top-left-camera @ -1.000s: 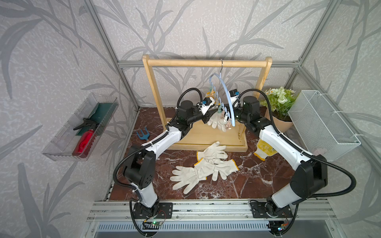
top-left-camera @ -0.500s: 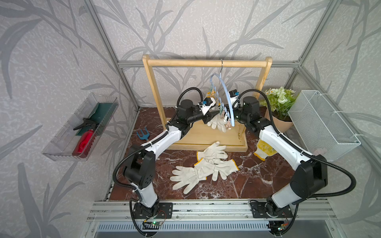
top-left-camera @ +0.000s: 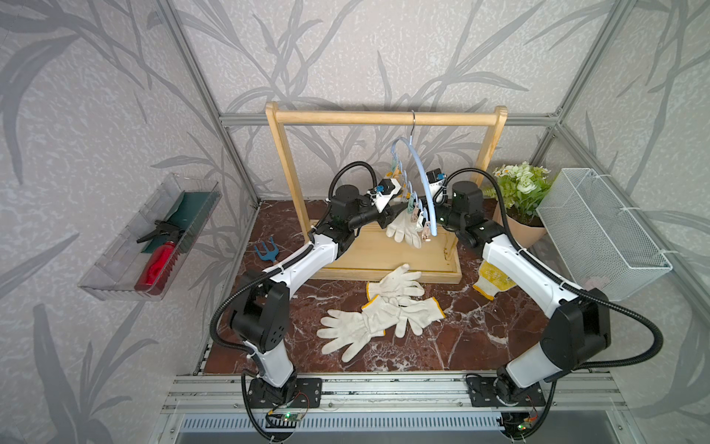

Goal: Clip the gloves onto a hanger to dry
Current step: Open the clamp at the hanger.

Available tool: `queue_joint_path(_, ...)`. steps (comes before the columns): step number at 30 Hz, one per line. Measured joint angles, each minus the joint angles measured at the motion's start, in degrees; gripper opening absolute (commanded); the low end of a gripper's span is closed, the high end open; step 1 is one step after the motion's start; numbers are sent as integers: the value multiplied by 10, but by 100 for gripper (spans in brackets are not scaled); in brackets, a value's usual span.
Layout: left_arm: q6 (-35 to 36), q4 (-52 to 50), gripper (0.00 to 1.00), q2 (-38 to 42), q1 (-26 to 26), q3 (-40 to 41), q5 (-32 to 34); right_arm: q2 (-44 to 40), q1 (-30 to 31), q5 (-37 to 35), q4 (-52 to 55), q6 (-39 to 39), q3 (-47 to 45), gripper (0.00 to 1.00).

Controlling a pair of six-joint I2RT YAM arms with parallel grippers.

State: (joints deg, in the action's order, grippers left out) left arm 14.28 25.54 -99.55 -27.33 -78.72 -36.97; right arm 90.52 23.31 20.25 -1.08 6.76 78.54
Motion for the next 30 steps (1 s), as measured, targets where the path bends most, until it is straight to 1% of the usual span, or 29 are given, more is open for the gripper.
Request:
queue_joint_path(12, -21, 11, 46, 0, 0, -5, -5, 0, 0, 3, 0, -4, 0, 0)
queue_joint_path(21, -13, 2, 45, -7, -11, -10, -5, -1, 0, 3, 0, -7, 0, 0)
queue_joint_path(30, -8, -12, 43, -15, -16, -18, 14, -2, 0, 3, -3, -9, -3, 0)
